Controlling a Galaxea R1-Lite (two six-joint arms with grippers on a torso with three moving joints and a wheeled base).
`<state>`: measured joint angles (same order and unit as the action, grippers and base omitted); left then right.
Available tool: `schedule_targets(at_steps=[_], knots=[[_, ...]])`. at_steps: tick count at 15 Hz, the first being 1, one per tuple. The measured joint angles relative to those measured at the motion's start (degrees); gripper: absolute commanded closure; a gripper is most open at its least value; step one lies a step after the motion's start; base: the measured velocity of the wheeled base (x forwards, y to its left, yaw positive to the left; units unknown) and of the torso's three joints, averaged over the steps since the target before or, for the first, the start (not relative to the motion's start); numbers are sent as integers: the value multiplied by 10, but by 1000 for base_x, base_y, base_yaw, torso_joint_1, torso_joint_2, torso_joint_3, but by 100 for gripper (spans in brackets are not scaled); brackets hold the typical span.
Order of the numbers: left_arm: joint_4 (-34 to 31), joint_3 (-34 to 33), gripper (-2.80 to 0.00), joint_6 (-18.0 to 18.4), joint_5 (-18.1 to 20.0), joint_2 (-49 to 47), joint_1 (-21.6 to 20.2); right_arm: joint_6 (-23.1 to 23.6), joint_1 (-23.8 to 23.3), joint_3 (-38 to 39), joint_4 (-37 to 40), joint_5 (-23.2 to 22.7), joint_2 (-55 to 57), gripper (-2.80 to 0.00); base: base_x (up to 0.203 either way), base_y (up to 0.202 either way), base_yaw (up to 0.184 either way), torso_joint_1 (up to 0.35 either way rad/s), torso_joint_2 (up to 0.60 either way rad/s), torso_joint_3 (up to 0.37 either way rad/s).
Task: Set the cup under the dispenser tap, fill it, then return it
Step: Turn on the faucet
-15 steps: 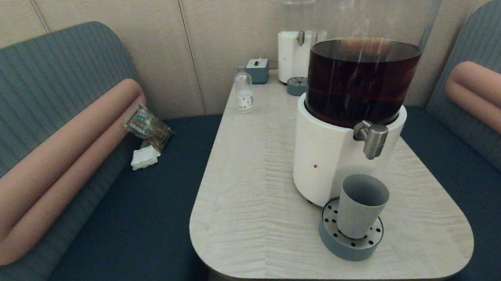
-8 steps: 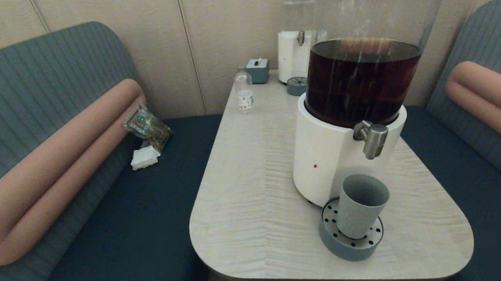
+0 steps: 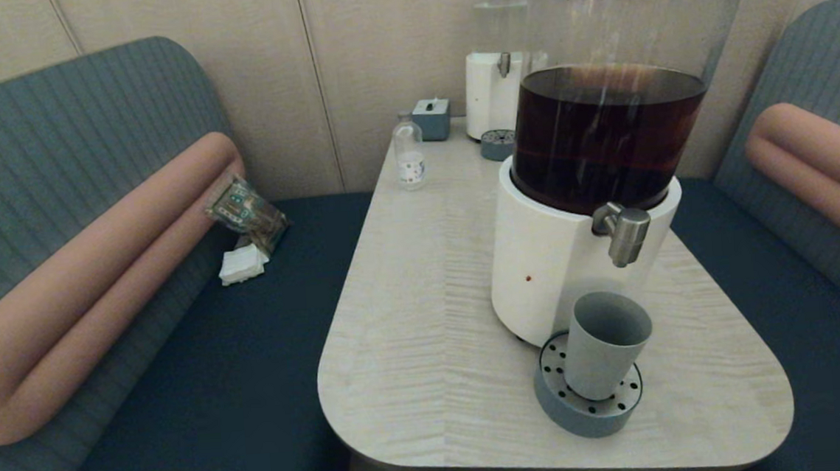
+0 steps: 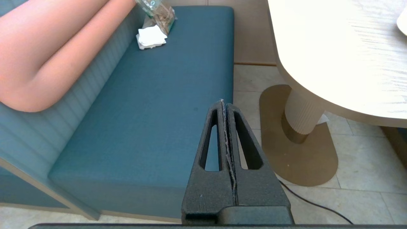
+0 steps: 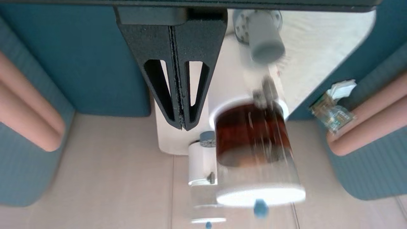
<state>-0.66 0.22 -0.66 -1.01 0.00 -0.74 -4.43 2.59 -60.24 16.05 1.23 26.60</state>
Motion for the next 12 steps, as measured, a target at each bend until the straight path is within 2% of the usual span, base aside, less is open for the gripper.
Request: schedule_targets(at_steps=[3,7,9,12], knots=[[0,0,0,0,0,0,0,10,13,-184,97,-3,177,0,0,0,0,0,0,0],[0,0,0,0,0,0,0,0,21,-314,236,-27,348,0,0,0,0,0,0,0],[0,0,0,0,0,0,0,-46,23,-356,284,-89,403,0,0,0,0,0,0,0],[0,0,0,0,0,0,0,-114,23,-379,303,-240,456,0,0,0,0,0,0,0]])
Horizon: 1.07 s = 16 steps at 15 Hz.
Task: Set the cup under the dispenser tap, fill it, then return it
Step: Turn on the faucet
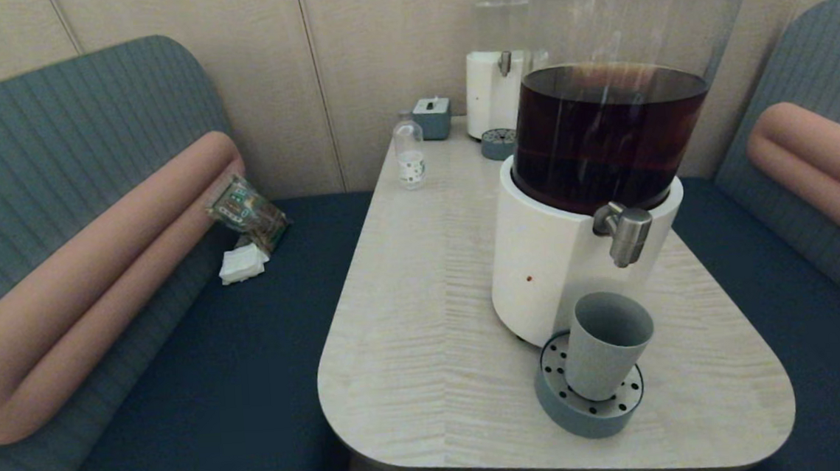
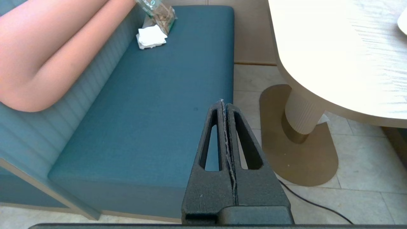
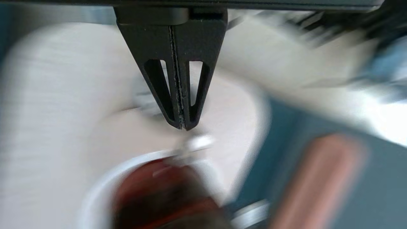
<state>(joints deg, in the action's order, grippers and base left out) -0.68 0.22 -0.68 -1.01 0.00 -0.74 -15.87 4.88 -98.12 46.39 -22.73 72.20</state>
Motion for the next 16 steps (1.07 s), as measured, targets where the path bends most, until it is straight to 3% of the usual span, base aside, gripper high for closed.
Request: schedule_targets(at_steps=[2,8,10,14,16], knots=[[0,0,0,0,0,0,0,-19,-8,12,-14,-63,24,0,0,0,0,0,0,0],[0,0,0,-1,0,0,0,-6,-26,180,-216,-131,12,0,0,0,0,0,0,0],[0,0,0,0,0,0,0,18,-26,213,-251,-124,-10,0,0,0,0,0,0,0],[1,0,0,0,0,0,0,130,-4,275,-257,-52,-41,0,0,0,0,0,0,0],[1,0,0,0,0,0,0,144,17,277,-245,-37,-36,0,0,0,0,0,0,0]])
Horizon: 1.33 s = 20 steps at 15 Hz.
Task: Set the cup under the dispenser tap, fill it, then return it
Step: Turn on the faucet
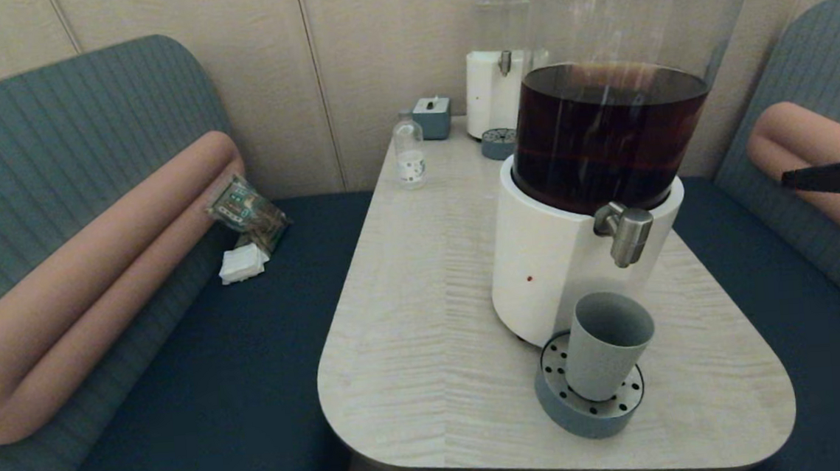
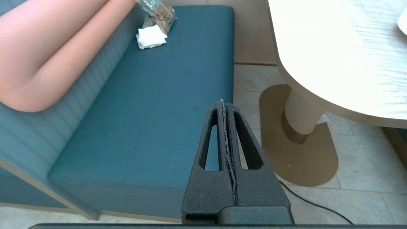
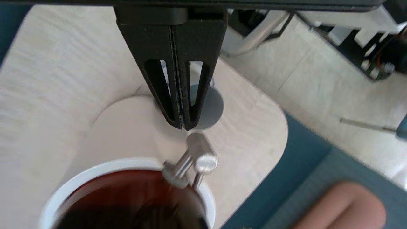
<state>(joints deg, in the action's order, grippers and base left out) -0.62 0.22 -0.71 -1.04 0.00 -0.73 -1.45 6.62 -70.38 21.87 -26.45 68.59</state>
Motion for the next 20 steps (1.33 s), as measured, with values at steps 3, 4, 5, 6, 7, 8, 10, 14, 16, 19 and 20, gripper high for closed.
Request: schedule_targets(at_steps=[3,4,5,6,7,8,10,14,16,19,20], knots=[[0,0,0,0,0,0,0,1,13,-23,29,-3,30,0,0,0,0,0,0,0],[0,0,0,0,0,0,0,1,17,-31,33,-7,43,0,0,0,0,0,0,0],[0,0,0,0,0,0,0,1,20,-39,38,-10,54,0,0,0,0,0,0,0],[0,0,0,0,0,0,0,1,21,-49,42,-12,65,0,0,0,0,0,0,0],[0,0,0,0,0,0,0,1,21,-66,49,-14,81,0,0,0,0,0,0,0],[0,0,0,0,0,0,0,0,19,-85,56,-17,99,0,0,0,0,0,0,0],[0,0,0,0,0,0,0,0,13,-115,61,-36,132,0,0,0,0,0,0,0],[0,0,0,0,0,0,0,4,9,-130,59,-44,171,0,0,0,0,0,0,0],[0,0,0,0,0,0,0,15,12,-121,40,-47,176,0,0,0,0,0,0,0],[0,0,0,0,0,0,0,33,13,-105,31,-67,171,0,0,0,0,0,0,0],[0,0,0,0,0,0,0,38,13,-99,30,-69,169,0,0,0,0,0,0,0]])
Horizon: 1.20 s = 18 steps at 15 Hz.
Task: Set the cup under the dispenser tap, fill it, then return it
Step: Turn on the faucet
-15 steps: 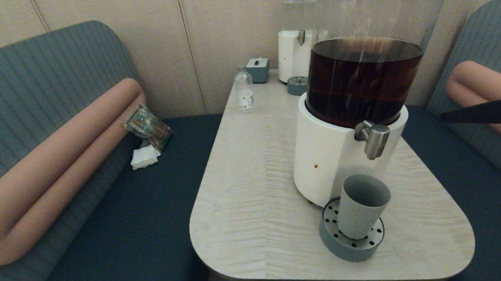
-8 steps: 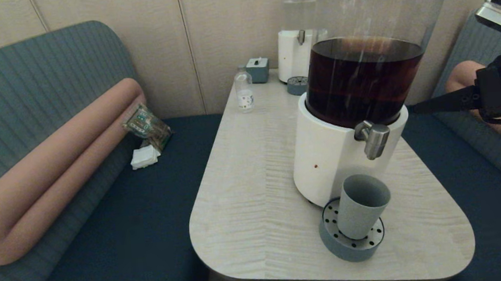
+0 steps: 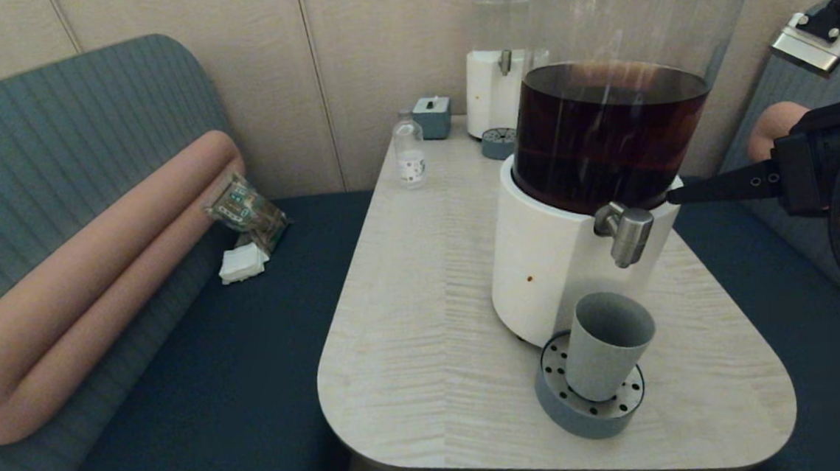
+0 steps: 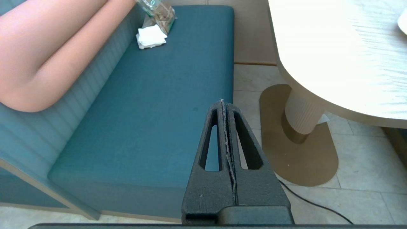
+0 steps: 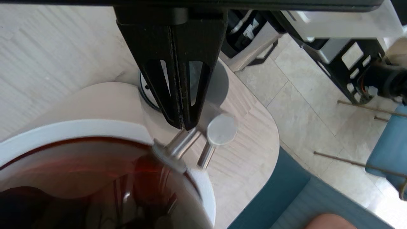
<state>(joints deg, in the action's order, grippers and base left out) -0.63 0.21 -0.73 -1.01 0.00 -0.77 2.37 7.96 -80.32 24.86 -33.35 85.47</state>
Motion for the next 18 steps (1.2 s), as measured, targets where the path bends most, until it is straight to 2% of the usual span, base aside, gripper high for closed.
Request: schedule_targets(at_steps=[3,18], knots=[[0,0,0,1,0,0,0,36,8,21,0,-2,-4,0,0,0,0,0,0,0],[0,0,0,0,0,0,0,56,25,53,-32,-3,-4,0,0,0,0,0,0,0]])
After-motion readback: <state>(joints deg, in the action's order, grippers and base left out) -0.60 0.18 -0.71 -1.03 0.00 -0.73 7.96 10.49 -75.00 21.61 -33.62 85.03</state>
